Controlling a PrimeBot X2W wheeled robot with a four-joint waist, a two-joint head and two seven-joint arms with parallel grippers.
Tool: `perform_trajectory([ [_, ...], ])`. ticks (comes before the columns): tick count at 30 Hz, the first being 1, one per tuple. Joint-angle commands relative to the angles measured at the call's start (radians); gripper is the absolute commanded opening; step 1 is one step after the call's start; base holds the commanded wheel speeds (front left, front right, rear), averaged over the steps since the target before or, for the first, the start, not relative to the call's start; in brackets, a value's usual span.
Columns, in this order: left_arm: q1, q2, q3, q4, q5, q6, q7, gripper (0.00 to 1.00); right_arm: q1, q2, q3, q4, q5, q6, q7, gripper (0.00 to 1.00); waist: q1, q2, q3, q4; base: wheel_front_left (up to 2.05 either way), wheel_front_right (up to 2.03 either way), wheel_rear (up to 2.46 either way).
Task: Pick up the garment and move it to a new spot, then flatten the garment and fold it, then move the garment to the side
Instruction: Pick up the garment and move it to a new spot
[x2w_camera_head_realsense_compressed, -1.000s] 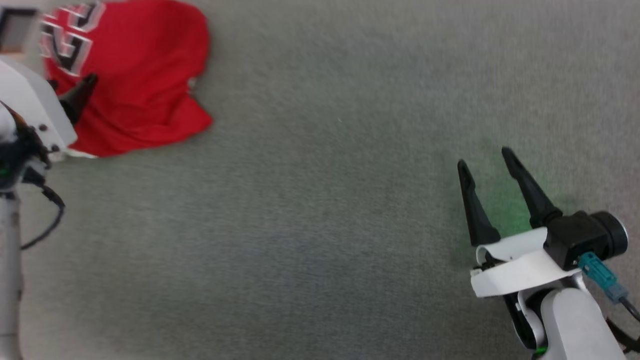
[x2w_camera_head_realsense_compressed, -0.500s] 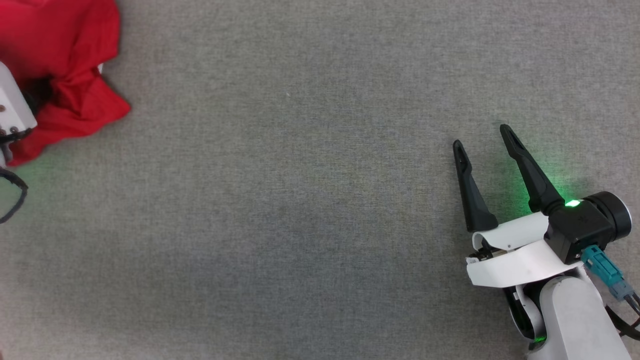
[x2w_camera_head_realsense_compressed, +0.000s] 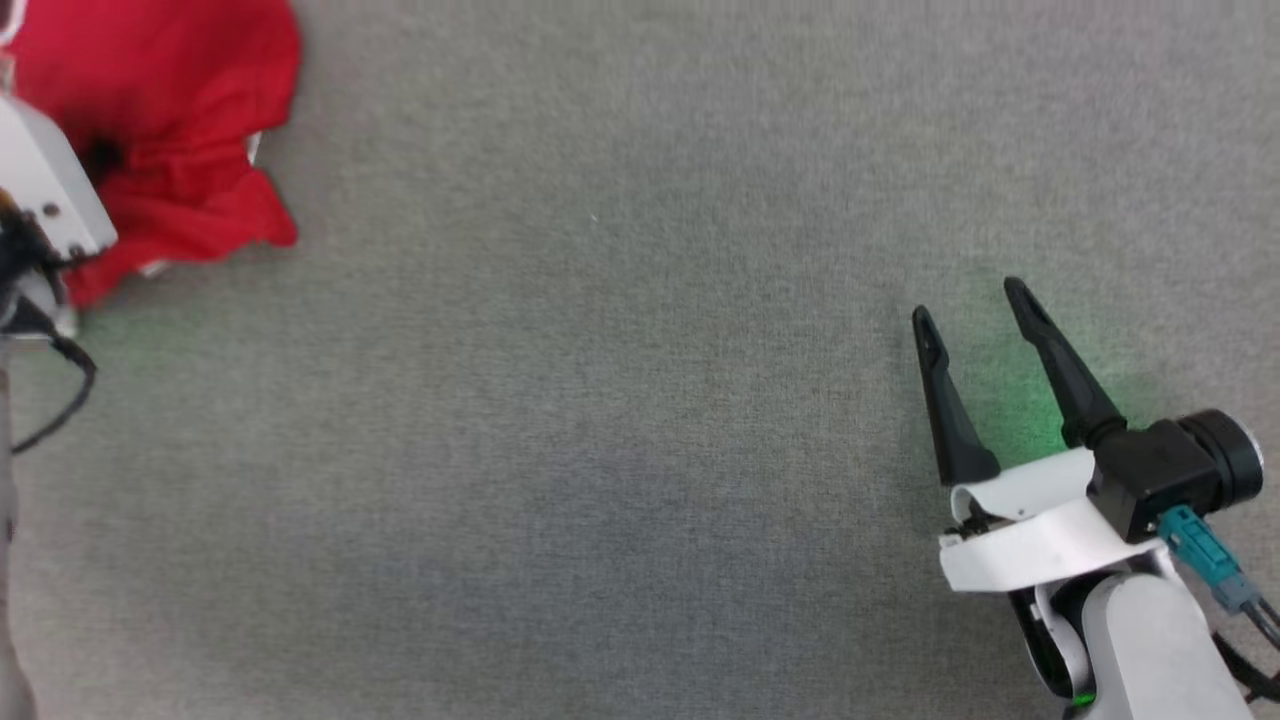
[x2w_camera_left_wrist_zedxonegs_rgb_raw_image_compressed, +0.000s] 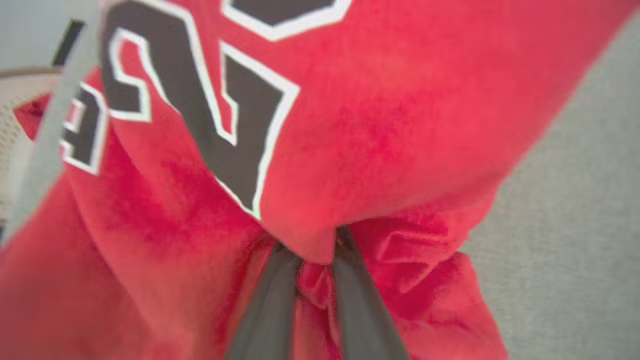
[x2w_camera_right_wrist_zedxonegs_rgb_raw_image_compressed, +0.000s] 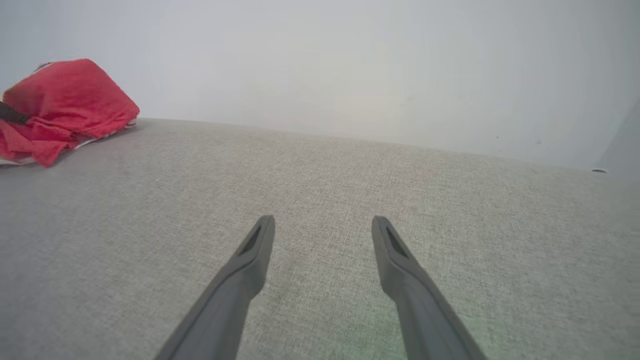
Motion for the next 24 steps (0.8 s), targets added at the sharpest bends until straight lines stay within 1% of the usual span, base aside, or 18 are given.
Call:
perform_trajectory([
  [1,-0.012,0.005,-0.001,-0.008,0.007,-0.003,-0.007,0.0,0.016,0.001,-0.002,0.004,0.003,0.0,-0.004,1.0,0.0,0.0,-0.057,0.022,0.0,0.0,0.0],
  [6,-0.045,0.01,-0.028,-0.052,0.028,-0.01,-0.059,0.0,0.048,0.006,-0.01,0.017,0.013,0.0,-0.007,1.0,0.0,0.0,-0.157,0.047,0.0,0.0,0.0],
  [11,-0.078,-0.007,-0.057,-0.126,0.045,-0.016,-0.118,0.0,0.086,0.009,-0.026,0.023,0.022,0.0,-0.008,1.0,0.0,0.0,-0.25,0.073,0.0,0.0,0.0],
  [15,-0.104,-0.026,-0.066,-0.179,0.052,-0.013,-0.157,0.0,0.106,0.013,-0.029,0.026,0.028,0.0,-0.006,1.0,0.0,0.0,-0.308,0.082,0.0,0.0,0.0],
  [20,-0.118,-0.057,-0.074,-0.23,0.031,-0.011,-0.153,0.0,0.125,0.017,-0.038,0.029,0.033,0.0,-0.008,1.0,0.0,0.0,-0.366,0.078,0.0,0.0,0.0],
  [24,-0.097,-0.088,-0.089,-0.28,0.001,-0.015,-0.116,0.0,0.141,0.019,-0.057,0.03,0.029,0.0,-0.01,1.0,0.0,0.0,-0.399,0.064,0.0,0.0,0.0],
])
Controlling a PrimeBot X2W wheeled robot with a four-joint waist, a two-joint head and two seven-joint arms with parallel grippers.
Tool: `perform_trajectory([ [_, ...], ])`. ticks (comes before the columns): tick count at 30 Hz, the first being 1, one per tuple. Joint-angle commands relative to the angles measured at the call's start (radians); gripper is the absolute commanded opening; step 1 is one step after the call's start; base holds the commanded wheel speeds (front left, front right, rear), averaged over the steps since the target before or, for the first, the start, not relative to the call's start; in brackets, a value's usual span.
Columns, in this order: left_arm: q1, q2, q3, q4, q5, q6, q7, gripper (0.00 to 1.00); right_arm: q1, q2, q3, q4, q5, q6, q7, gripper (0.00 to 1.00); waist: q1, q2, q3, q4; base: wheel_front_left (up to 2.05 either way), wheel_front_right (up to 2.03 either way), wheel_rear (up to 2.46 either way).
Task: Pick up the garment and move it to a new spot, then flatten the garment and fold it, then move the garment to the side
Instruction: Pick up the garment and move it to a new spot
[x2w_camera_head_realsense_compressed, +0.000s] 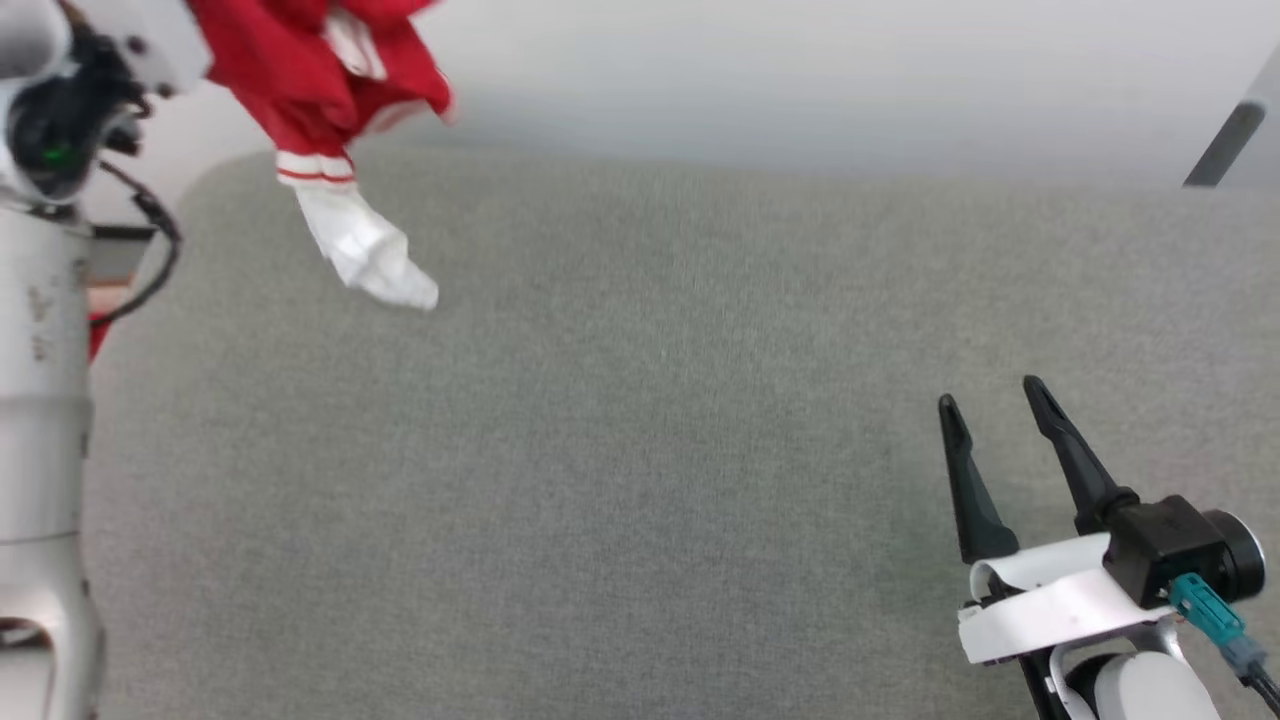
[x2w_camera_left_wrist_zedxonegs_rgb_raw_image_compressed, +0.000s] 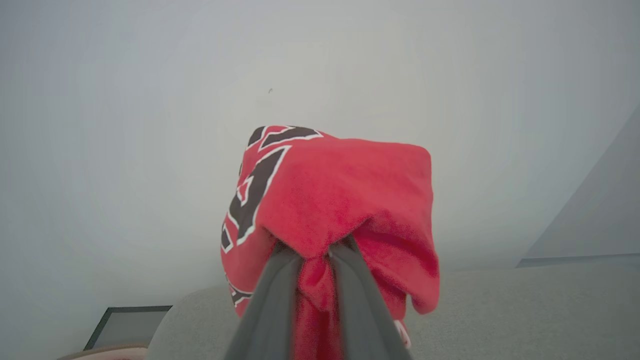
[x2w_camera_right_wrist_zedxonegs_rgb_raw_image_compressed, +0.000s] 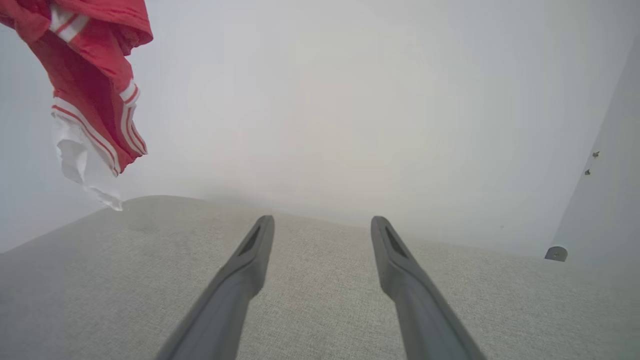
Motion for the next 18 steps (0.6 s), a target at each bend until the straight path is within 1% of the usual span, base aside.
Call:
perform_trajectory([
  [1,0.012,-0.002,0.0,-0.01,-0.011,-0.004,0.006,0.0,0.013,0.002,-0.007,0.0,-0.005,0.0,-0.006,1.0,0.0,0.0,-0.04,-0.01,0.0,0.0,0.0],
  [5,0.053,-0.043,-0.019,-0.076,-0.044,-0.002,0.055,0.0,0.031,0.003,-0.047,-0.008,-0.012,0.0,-0.006,1.0,0.0,0.0,-0.055,-0.04,0.0,0.0,0.0],
  [10,0.117,-0.093,-0.045,-0.191,-0.084,0.021,0.123,0.0,0.047,0.004,-0.1,-0.02,-0.015,0.0,-0.006,1.0,0.0,0.0,-0.057,-0.094,0.0,0.0,0.0],
  [18,0.225,-0.201,-0.097,-0.395,-0.159,0.089,0.233,0.0,0.073,0.004,-0.172,-0.024,-0.019,0.0,-0.013,1.0,0.0,0.0,-0.05,-0.197,0.0,0.0,0.0],
])
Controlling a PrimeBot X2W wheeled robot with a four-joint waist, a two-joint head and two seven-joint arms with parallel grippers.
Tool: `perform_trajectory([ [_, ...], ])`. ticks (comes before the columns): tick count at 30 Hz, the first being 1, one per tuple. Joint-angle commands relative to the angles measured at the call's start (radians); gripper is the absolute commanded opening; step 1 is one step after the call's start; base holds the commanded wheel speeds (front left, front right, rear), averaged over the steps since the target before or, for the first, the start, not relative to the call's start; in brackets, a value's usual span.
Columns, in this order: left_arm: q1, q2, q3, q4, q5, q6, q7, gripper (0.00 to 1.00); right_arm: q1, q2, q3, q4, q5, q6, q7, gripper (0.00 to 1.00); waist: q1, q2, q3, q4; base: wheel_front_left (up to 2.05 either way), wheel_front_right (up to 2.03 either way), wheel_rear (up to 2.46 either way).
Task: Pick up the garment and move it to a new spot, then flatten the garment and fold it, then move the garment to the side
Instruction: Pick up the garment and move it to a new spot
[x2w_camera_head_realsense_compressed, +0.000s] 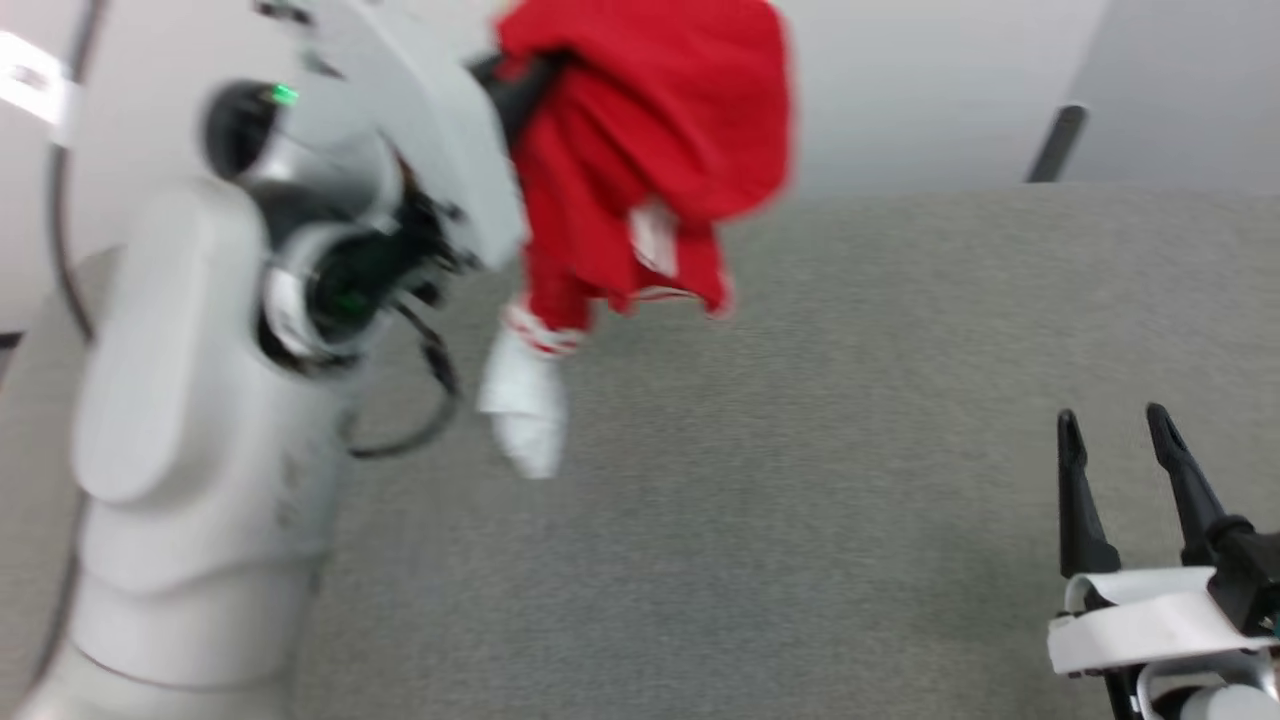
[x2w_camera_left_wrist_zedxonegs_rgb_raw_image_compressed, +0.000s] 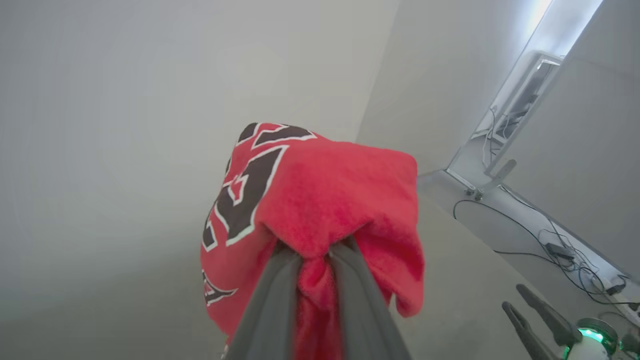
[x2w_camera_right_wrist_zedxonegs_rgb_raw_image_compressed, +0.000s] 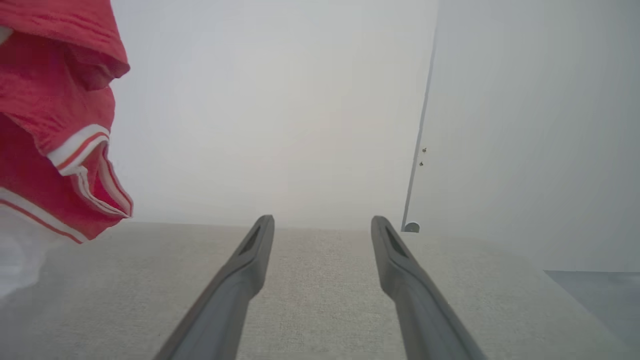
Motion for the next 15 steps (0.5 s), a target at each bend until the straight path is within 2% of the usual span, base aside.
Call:
perform_trajectory([
  [1,0.017,-0.013,-0.008,-0.022,-0.01,0.008,0.01,0.0,0.011,0.003,-0.008,-0.001,0.001,0.0,-0.006,1.0,0.0,0.0,0.005,-0.053,0.0,0.0,0.0],
  [7,0.098,-0.067,-0.078,-0.141,-0.032,0.037,0.067,0.0,0.022,0.003,-0.03,0.003,0.013,0.0,-0.011,1.0,0.0,0.0,0.022,-0.118,0.0,0.0,0.0],
  [10,0.156,-0.105,-0.104,-0.171,-0.071,0.034,0.07,0.0,0.023,0.003,-0.028,0.014,0.026,0.0,-0.015,1.0,0.0,0.0,0.033,-0.148,0.0,0.0,0.0],
  [12,0.191,-0.11,-0.115,-0.181,-0.083,0.037,0.073,0.0,0.019,0.003,-0.022,0.018,0.03,0.0,-0.017,1.0,0.0,0.0,0.042,-0.166,0.0,0.0,0.0],
  [15,0.246,-0.099,-0.137,-0.185,-0.09,0.021,0.077,0.0,0.014,0.003,-0.009,0.029,0.042,0.0,-0.02,1.0,0.0,0.0,0.051,-0.19,0.0,0.0,0.0],
])
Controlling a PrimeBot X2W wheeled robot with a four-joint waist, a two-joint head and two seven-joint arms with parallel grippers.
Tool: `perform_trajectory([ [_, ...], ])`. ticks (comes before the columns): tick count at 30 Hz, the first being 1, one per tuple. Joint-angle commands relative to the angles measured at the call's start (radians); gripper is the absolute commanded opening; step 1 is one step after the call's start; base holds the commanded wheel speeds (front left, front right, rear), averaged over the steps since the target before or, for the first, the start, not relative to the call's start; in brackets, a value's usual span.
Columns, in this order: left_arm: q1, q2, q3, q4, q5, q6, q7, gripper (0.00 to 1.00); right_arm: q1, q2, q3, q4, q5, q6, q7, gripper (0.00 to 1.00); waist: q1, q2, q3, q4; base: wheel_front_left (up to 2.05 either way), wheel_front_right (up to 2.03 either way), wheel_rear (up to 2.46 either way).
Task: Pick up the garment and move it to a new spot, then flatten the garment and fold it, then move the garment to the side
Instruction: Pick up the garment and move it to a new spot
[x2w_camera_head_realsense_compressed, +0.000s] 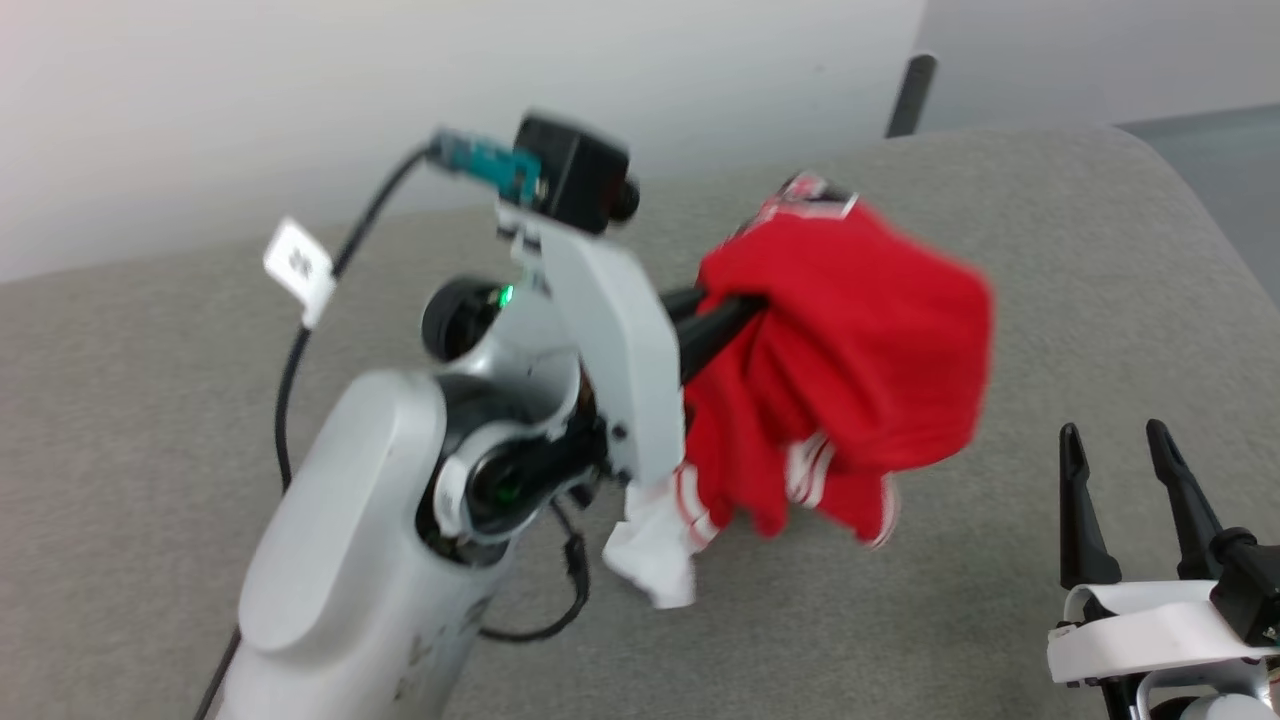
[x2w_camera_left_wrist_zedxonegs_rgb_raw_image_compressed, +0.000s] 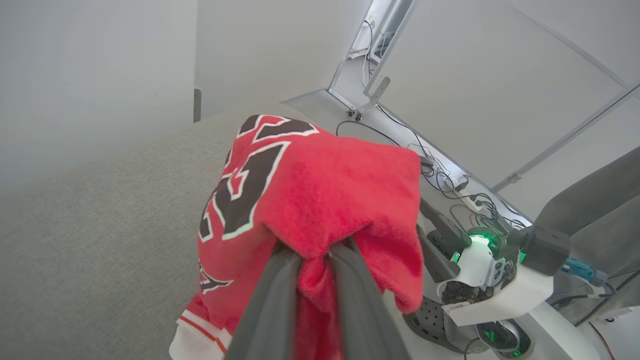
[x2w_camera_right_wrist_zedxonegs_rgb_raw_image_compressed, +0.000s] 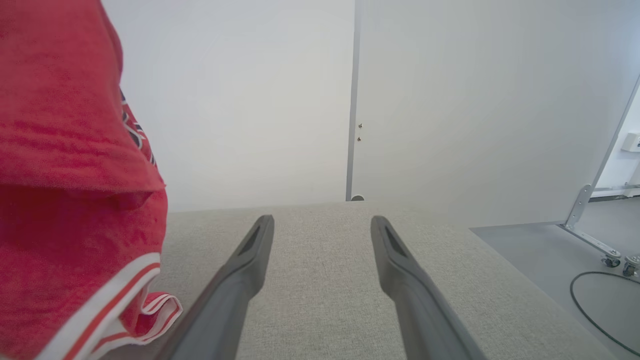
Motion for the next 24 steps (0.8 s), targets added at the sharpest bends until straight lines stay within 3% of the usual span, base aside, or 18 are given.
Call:
perform_trajectory([
  [1,0.04,0.022,-0.004,-0.006,0.0,-0.012,-0.004,0.0,0.0,0.003,0.01,0.008,0.01,0.0,-0.005,1.0,0.0,0.0,0.024,-0.043,0.0,0.0,0.0],
  [13,0.17,0.19,0.012,0.017,0.013,-0.085,-0.006,0.0,0.012,0.003,0.016,0.034,0.015,0.0,-0.011,1.0,0.0,0.0,0.034,-0.027,0.0,0.0,0.0],
  [24,0.25,0.298,0.044,0.072,0.04,-0.094,-0.028,0.0,0.027,0.003,0.009,0.052,-0.002,0.0,-0.012,1.0,0.0,0.0,0.011,0.047,0.0,0.0,0.0],
])
